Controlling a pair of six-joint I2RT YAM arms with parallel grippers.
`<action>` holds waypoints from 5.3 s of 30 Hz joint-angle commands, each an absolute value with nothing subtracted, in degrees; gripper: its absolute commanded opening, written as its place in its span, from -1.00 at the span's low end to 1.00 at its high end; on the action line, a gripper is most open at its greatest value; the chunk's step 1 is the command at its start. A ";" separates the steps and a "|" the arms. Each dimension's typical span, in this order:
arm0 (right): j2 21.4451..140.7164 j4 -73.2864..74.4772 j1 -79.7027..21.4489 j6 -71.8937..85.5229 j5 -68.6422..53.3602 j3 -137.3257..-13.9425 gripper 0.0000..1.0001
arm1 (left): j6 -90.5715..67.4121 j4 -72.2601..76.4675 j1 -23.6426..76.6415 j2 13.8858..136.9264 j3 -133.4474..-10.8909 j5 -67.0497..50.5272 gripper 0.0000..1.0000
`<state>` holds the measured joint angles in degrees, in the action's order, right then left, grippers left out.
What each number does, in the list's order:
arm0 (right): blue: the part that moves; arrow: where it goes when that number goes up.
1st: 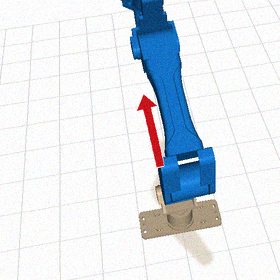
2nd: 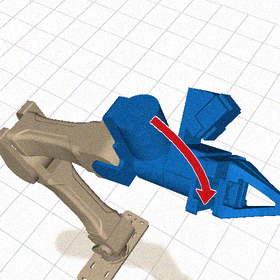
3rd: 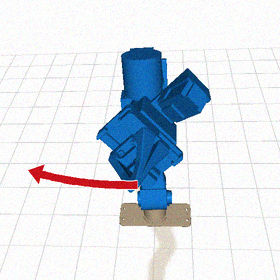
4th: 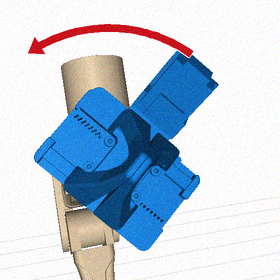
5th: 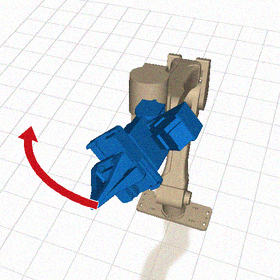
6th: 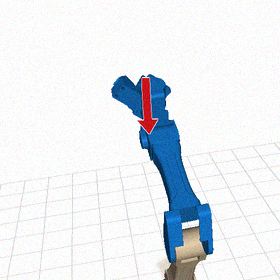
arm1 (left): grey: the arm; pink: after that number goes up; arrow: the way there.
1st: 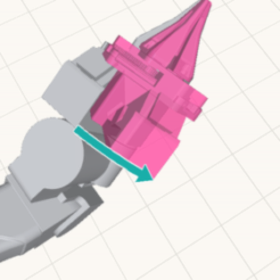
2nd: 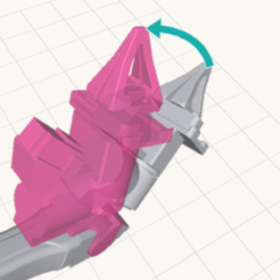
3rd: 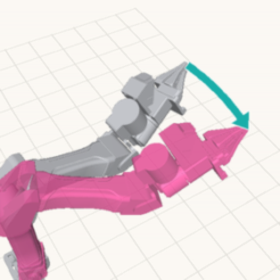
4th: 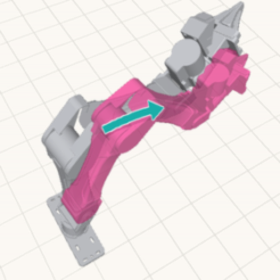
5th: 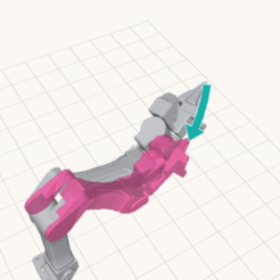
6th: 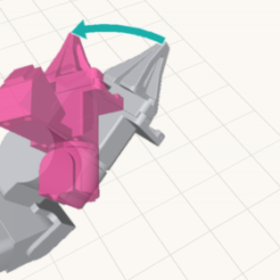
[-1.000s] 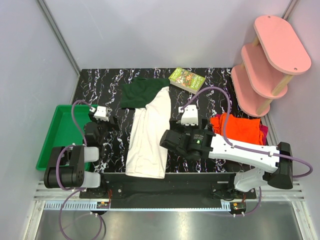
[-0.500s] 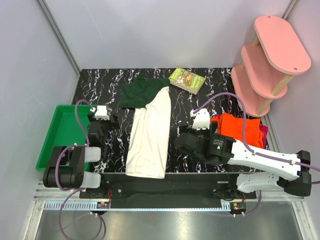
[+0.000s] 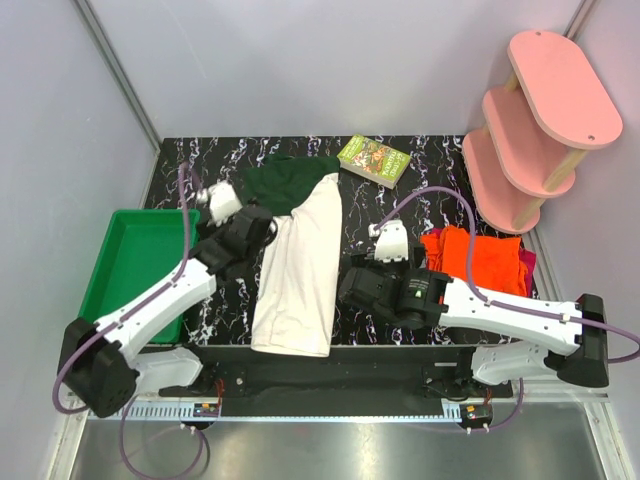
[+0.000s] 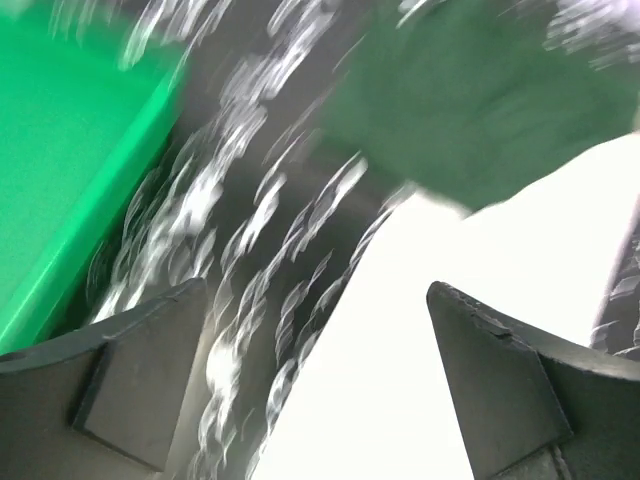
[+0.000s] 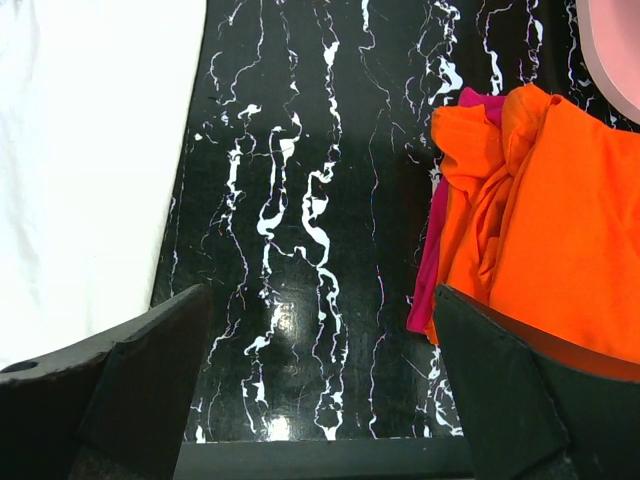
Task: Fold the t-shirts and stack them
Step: Fold the tshirt
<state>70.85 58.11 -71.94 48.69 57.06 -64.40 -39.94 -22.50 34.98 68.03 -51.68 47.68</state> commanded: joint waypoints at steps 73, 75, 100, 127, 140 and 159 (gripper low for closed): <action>87.89 21.01 -78.92 60.91 24.08 -48.60 0.63 | -76.64 -46.32 58.45 57.57 -26.89 15.29 -0.51; 89.12 20.83 -79.01 60.82 23.56 -49.22 0.62 | -76.47 -46.41 58.45 57.66 -26.81 15.29 -0.51; 88.24 21.80 -82.09 69.96 20.39 -43.07 -0.51 | -76.64 -46.32 58.45 58.36 -27.77 16.17 -0.53; 84.63 38.33 -83.50 66.62 30.77 -53.61 0.05 | -75.94 -46.32 58.54 59.15 -28.12 16.44 -0.53; 92.90 31.29 -83.50 63.11 30.59 -57.13 0.07 | -74.36 -46.41 58.54 59.41 -28.83 16.00 -0.53; 99.49 28.04 -83.41 69.08 24.17 -53.44 0.00 | -73.30 -46.23 58.54 58.89 -28.48 15.47 -0.53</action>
